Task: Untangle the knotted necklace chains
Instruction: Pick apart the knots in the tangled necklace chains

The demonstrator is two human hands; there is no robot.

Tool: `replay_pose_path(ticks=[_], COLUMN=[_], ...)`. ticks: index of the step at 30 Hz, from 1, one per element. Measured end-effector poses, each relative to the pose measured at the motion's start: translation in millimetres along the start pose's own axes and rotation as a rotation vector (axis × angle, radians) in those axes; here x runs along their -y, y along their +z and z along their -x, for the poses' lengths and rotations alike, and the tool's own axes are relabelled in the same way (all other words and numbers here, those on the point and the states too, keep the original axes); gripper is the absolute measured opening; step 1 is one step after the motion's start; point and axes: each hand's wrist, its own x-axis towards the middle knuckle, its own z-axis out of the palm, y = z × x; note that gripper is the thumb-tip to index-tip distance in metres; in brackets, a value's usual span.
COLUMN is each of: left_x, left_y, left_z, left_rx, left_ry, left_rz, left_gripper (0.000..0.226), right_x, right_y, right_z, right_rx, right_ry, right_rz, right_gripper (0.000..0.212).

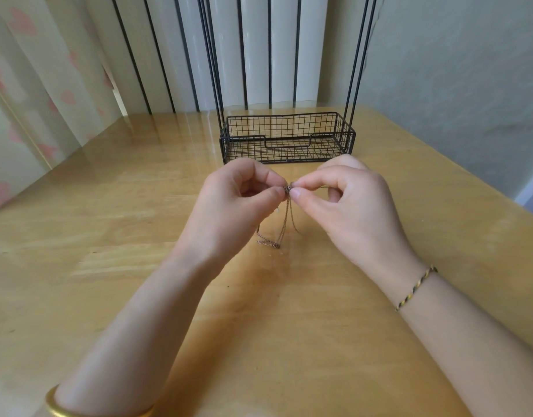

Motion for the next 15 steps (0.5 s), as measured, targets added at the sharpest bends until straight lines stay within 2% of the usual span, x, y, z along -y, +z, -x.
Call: replay_pose_path(ticks=[6, 15], left_x=[1.2, 1.0], left_y=[1.7, 2.7], left_z=[-0.7, 0.0], left_rx=[-0.025, -0.030], left_ry=[-0.016, -0.029], left_rz=[-0.014, 0.004], left_gripper=[0.015, 0.014], right_x=[-2.0, -4.3], right_y=[1.7, 2.7], right_z=[0.3, 0.9], right_rx=[-0.052, -0.055], right_ry=[-0.032, -0.087], right_rz=[0.043, 0.119], right_gripper=[0.013, 0.006])
